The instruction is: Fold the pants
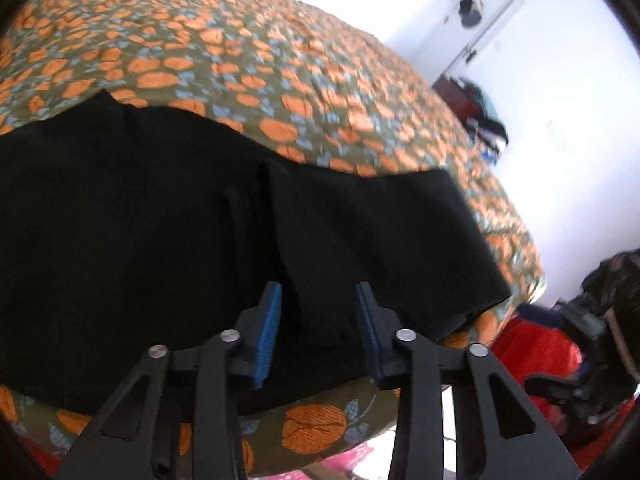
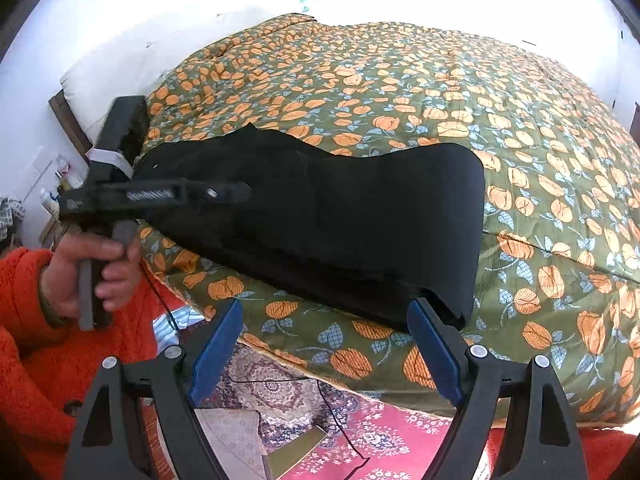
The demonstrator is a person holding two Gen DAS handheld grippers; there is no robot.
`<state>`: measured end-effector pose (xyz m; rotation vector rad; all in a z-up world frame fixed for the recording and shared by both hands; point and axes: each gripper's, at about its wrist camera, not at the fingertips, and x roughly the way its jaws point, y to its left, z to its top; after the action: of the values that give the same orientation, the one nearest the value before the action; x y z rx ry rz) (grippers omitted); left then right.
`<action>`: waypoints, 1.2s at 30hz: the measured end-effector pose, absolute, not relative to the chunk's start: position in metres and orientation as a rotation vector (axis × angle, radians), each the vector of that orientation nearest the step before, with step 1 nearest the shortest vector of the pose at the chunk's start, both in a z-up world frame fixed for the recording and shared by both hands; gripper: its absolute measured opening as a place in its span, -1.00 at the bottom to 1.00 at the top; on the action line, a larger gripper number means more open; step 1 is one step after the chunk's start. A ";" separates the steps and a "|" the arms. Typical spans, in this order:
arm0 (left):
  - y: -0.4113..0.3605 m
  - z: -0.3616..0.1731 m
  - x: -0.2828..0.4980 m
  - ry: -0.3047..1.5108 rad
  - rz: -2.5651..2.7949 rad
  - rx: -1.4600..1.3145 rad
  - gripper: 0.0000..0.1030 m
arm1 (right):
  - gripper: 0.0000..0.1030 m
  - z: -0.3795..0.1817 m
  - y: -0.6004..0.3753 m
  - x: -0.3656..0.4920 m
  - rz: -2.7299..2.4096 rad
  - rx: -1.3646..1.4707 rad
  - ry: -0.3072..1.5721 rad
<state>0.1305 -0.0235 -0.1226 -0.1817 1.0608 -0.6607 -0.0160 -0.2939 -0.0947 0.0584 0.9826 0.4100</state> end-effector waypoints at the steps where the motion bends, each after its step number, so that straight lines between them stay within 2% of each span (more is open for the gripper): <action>1: -0.028 -0.125 0.131 1.068 -0.665 -0.163 -0.62 | 0.63 -0.093 -0.292 -0.015 0.417 0.056 0.970; 2: -0.028 -0.128 0.133 1.074 -0.668 -0.152 -0.83 | 0.63 -0.093 -0.290 -0.014 0.426 0.056 0.962; 4: -0.031 -0.130 0.128 1.089 -0.671 -0.140 -0.93 | 0.63 -0.097 -0.287 -0.013 0.441 0.052 0.969; 11: 0.003 -0.130 0.105 1.113 -0.599 -0.156 -0.93 | 0.63 -0.097 -0.289 -0.012 0.446 0.063 0.938; 15: -0.005 -0.139 0.114 1.134 -0.575 -0.144 -0.86 | 0.63 -0.106 -0.293 -0.003 0.440 0.104 0.966; 17: -0.005 -0.130 0.110 1.102 -0.577 -0.137 -0.55 | 0.63 -0.108 -0.296 -0.002 0.439 0.124 0.972; 19: -0.002 -0.120 0.106 1.043 -0.548 -0.125 0.31 | 0.62 -0.106 -0.297 -0.003 0.439 0.124 0.965; 20: 0.001 -0.116 0.104 1.006 -0.529 -0.119 0.42 | 0.63 -0.105 -0.297 -0.004 0.439 0.122 0.962; 21: 0.001 -0.115 0.107 0.993 -0.516 -0.112 0.44 | 0.63 -0.105 -0.298 -0.004 0.438 0.123 0.959; 23: -0.002 -0.122 0.115 1.029 -0.511 -0.110 0.39 | 0.63 -0.106 -0.300 -0.003 0.435 0.135 0.963; 25: -0.010 -0.136 0.127 1.082 -0.498 -0.086 0.10 | 0.63 -0.108 -0.301 -0.002 0.433 0.147 0.968; 28: -0.024 -0.149 0.133 1.137 -0.477 -0.053 0.06 | 0.63 -0.107 -0.300 -0.002 0.429 0.146 0.964; 29: -0.027 -0.149 0.133 1.130 -0.475 -0.045 -0.05 | 0.63 -0.106 -0.300 -0.002 0.426 0.142 0.960; 30: -0.030 -0.148 0.133 1.128 -0.488 -0.052 -0.48 | 0.63 -0.105 -0.301 -0.003 0.421 0.138 0.954; 31: -0.031 -0.146 0.134 1.130 -0.499 -0.069 -0.70 | 0.63 -0.104 -0.301 -0.003 0.416 0.135 0.949; 33: -0.028 -0.137 0.135 1.123 -0.523 -0.099 -0.84 | 0.63 -0.102 -0.305 -0.003 0.395 0.136 0.936; 36: -0.004 -0.109 0.135 1.050 -0.531 -0.123 -0.85 | 0.63 -0.099 -0.319 -0.003 0.338 0.165 0.907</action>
<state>0.1354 -0.0040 -0.1091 -0.1229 1.0497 -0.5308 -0.0028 -0.3192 -0.0988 0.1652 0.9072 0.3379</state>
